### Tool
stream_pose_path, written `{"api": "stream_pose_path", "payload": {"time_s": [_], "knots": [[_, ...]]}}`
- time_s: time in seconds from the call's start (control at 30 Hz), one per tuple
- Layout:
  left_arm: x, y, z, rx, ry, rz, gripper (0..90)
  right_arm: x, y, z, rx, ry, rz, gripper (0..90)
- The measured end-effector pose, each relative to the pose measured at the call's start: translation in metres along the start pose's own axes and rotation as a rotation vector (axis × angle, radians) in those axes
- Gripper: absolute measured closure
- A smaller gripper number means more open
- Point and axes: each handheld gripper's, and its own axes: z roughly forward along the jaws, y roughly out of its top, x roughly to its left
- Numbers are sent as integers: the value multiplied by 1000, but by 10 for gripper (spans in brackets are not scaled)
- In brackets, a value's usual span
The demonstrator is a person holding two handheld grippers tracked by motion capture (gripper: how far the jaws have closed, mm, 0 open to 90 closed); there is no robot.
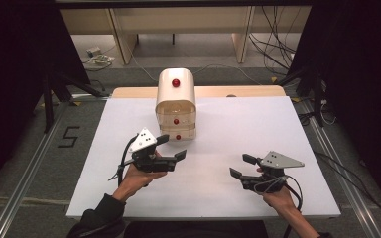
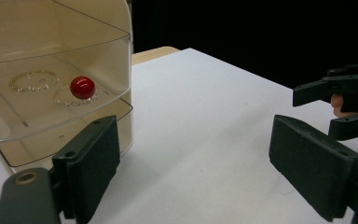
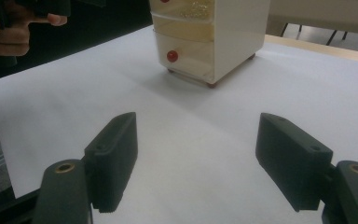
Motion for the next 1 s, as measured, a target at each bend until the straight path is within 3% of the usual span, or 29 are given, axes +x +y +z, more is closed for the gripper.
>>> {"api": "stream_pose_path", "payload": {"time_s": [1.0], "knots": [[-7,-12,-16,7,2,54,159,1,2,2,-2,9,4,302]]}}
